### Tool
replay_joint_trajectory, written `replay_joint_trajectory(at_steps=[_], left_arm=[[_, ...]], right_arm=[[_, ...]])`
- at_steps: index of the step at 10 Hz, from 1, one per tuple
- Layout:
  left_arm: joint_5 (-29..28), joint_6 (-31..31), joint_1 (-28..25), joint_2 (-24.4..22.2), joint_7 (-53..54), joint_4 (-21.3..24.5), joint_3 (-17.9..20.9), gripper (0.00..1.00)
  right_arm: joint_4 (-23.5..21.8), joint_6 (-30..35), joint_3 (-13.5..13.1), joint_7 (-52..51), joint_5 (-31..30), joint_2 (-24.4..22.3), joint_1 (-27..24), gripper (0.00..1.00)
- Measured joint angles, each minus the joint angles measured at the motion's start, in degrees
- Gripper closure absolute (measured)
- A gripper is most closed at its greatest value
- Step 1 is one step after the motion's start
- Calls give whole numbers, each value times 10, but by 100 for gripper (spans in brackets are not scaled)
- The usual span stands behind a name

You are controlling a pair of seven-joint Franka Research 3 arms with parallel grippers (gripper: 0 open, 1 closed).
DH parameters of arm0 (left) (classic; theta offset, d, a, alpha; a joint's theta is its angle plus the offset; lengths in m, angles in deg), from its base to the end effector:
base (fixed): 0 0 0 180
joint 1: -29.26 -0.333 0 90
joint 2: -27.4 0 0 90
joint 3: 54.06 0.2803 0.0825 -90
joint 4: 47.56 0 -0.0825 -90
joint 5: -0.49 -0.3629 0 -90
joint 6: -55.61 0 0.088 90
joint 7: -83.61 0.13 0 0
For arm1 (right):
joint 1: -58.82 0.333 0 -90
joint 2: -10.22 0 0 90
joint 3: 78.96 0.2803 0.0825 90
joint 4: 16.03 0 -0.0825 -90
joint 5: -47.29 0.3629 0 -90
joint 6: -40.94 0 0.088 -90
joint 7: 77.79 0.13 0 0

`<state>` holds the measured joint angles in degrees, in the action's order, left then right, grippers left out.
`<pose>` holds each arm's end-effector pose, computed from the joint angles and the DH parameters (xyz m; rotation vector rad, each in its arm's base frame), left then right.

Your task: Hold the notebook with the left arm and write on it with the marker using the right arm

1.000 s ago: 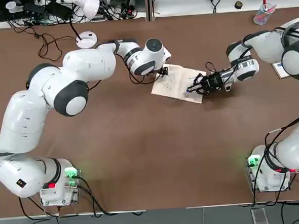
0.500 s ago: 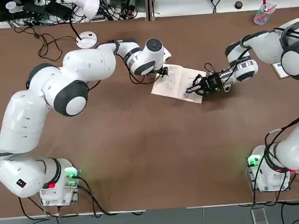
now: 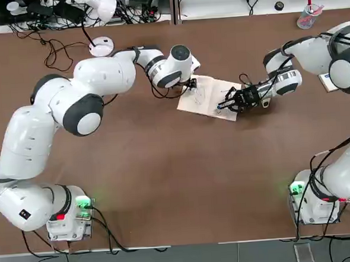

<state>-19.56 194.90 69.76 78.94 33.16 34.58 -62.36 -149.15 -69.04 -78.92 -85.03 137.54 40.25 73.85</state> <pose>0.4721 -0.5066 0.1359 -3.1193 0.2565 -0.2716 0.3942 0.2016 0.0895 -1.7649 0.9403 0.8557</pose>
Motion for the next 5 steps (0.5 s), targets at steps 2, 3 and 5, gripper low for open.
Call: replay_joint_trajectory(at_steps=[2, 3, 5], left_arm=[[0, 0, 0, 0, 0, 0, 0, 0], [0, 0, 0, 0, 0, 0, 0, 0], [0, 0, 0, 0, 0, 0, 0, 0]], right_arm=[[2, 0, 0, 0, 6, 1, 0, 83], [4, 0, 0, 0, 8, 2, 0, 83], [7, 0, 0, 0, 11, 4, 1, 83]])
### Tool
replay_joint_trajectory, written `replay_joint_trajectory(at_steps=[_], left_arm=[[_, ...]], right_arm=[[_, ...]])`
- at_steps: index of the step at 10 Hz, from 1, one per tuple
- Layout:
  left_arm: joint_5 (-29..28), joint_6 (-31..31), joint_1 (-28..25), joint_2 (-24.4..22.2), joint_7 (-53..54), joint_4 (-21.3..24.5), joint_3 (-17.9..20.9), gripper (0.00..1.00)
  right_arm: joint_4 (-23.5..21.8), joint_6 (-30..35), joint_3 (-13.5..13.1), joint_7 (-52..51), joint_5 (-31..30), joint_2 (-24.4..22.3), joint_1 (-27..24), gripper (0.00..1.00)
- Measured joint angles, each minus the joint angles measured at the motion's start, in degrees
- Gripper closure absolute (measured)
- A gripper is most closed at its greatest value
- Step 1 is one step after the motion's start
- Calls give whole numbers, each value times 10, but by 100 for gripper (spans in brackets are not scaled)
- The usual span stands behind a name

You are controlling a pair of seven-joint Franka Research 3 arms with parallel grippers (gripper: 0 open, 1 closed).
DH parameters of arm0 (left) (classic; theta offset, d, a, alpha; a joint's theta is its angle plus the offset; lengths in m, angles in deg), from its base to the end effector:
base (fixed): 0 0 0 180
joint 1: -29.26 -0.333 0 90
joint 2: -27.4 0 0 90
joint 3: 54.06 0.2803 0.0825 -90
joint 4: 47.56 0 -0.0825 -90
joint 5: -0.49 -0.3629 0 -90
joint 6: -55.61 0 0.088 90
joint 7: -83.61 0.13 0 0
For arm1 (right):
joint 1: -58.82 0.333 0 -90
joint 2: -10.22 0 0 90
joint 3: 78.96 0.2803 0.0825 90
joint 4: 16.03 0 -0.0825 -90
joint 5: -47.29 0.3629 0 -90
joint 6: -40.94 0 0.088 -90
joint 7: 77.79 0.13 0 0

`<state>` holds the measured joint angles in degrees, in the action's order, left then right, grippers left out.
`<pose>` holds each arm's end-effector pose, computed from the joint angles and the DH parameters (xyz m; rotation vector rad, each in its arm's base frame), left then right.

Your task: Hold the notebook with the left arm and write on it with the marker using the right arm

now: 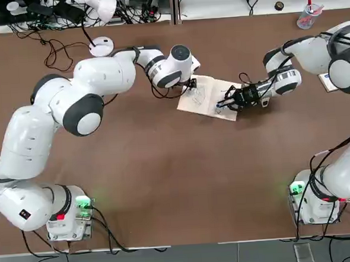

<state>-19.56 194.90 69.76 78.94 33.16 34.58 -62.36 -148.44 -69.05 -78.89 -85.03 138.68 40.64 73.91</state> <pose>0.4721 -0.5066 0.1359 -3.1193 0.2565 -0.2716 0.3993 0.2037 0.0898 -1.7491 0.9478 0.8432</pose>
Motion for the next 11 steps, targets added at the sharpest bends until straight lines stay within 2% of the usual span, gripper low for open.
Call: replay_joint_trajectory(at_steps=[11], left_arm=[[0, 0, 0, 0, 0, 0, 0, 0]], right_arm=[[22, -1, -1, 0, 11, 13, 1, 83]])
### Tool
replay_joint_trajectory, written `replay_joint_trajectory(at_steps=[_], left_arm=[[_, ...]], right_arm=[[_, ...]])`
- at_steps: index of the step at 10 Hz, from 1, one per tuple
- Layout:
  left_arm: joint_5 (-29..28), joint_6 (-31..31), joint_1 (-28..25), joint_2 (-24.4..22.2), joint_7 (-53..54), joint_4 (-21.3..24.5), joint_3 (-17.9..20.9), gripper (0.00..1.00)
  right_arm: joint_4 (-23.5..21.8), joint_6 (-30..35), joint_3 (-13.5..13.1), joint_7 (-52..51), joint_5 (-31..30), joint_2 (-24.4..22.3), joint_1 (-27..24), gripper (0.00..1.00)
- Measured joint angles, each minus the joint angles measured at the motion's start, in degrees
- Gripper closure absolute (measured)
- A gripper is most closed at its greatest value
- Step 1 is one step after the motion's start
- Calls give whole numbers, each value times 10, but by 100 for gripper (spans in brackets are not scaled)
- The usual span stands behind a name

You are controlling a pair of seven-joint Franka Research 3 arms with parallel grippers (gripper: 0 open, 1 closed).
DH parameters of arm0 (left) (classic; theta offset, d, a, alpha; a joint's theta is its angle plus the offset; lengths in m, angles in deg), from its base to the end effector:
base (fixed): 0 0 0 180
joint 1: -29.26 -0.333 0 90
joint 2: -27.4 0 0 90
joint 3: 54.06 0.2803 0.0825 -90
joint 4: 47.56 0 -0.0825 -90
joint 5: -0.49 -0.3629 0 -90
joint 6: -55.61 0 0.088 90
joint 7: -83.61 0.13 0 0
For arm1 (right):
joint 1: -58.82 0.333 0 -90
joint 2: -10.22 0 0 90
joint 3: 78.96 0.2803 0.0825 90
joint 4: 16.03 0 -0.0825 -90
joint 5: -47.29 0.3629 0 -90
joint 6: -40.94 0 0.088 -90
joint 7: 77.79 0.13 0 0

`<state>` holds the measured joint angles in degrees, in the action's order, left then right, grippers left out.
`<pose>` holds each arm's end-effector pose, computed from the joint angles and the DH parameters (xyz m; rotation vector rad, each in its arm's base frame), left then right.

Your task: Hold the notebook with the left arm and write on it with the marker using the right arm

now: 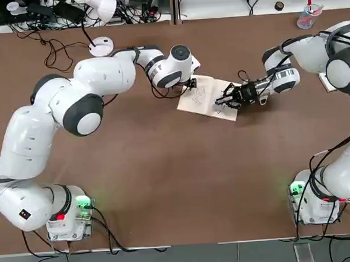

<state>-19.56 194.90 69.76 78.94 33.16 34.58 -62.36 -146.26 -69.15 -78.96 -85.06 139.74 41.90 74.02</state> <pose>0.4721 -0.5066 0.1359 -3.1193 0.2565 -0.2716 0.4119 0.2070 0.0891 -1.7364 0.9473 0.8206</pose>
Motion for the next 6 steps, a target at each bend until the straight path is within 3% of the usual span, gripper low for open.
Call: replay_joint_trajectory(at_steps=[6], left_arm=[[0, 0, 0, 0, 0, 0, 0, 0]], right_arm=[[8, -4, -3, 0, 2, 2, -1, 83]])
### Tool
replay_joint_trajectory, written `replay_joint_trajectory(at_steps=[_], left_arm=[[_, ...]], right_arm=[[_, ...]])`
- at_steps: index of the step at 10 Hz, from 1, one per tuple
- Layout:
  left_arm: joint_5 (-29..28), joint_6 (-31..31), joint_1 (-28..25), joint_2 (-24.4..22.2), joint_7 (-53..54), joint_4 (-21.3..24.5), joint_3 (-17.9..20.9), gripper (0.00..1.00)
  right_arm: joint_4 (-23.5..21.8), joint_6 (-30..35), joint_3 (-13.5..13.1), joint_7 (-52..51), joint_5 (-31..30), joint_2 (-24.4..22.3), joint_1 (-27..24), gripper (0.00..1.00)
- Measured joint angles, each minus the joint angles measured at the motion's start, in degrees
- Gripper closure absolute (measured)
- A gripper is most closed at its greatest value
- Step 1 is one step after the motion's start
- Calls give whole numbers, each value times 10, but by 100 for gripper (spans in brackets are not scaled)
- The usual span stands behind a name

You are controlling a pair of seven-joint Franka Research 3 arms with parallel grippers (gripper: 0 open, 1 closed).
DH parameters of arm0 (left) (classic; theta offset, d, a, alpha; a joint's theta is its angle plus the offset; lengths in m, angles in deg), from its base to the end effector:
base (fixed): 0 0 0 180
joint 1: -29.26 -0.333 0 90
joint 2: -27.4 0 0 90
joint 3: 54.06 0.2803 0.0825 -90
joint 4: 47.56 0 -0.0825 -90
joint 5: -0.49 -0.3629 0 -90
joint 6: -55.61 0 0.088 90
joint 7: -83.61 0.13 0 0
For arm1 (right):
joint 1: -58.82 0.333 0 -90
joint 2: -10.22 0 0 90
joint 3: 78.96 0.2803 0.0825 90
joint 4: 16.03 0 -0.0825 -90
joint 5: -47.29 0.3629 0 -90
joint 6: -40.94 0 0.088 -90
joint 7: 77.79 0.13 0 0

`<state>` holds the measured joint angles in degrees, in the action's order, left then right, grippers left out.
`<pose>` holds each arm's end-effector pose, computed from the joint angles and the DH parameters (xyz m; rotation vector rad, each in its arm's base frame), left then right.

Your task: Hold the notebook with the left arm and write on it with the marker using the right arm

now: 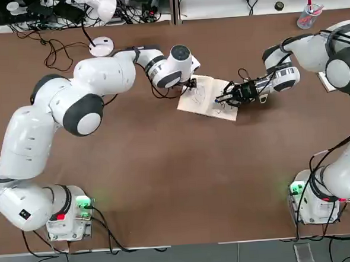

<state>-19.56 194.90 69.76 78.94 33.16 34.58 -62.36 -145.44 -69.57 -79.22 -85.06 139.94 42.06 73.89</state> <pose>0.4721 -0.5066 0.1359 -3.1193 0.2565 -0.2716 0.4194 0.2046 0.0904 -1.7370 0.9509 0.7991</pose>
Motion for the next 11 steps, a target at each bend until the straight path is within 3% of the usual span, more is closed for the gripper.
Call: replay_joint_trajectory(at_steps=[11], left_arm=[[0, 0, 0, 0, 0, 0, 0, 0]], right_arm=[[7, -2, -4, -2, 2, 3, -16, 83]])
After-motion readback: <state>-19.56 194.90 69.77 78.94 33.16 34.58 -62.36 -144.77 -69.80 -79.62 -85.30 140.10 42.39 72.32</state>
